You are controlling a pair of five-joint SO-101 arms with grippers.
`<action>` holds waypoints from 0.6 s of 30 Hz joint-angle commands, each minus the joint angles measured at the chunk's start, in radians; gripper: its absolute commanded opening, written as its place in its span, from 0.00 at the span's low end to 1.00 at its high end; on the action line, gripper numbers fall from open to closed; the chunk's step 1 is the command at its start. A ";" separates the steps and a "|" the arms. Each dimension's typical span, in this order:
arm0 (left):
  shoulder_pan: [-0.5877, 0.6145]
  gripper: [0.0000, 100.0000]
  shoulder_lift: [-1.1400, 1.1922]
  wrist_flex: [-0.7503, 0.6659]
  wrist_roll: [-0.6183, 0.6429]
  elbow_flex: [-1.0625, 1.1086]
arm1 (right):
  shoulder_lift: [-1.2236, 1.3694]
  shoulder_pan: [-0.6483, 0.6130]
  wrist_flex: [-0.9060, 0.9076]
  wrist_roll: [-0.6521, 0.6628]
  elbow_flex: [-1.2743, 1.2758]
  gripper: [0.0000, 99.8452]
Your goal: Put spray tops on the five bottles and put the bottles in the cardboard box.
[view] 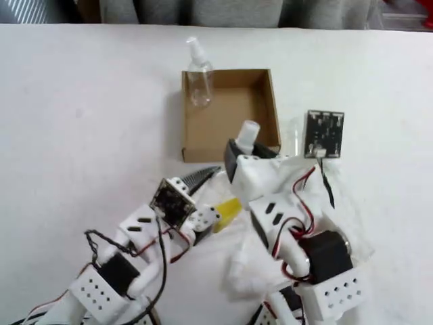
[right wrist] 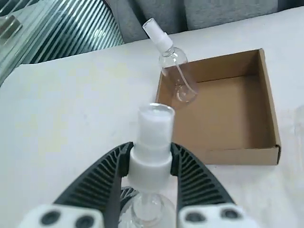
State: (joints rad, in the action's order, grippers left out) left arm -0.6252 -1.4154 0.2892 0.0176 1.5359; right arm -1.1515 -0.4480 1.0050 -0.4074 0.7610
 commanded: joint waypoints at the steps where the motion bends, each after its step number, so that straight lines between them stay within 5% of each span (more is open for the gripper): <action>1: -0.004 0.18 -0.024 0.005 0.008 -0.006 | -0.113 -0.008 -0.101 0.005 0.069 0.02; 7: -0.004 0.18 -0.024 0.000 0.008 -0.006 | -0.335 -0.008 -0.205 0.114 0.276 0.02; 18: -0.004 0.18 -0.024 0.000 0.008 -0.005 | -0.539 -0.114 -0.174 0.123 0.411 0.02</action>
State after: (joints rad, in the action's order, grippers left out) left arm -0.6299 -1.4170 0.2892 0.0176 1.5420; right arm -1.6732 -0.5278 0.8209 -0.2954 1.1784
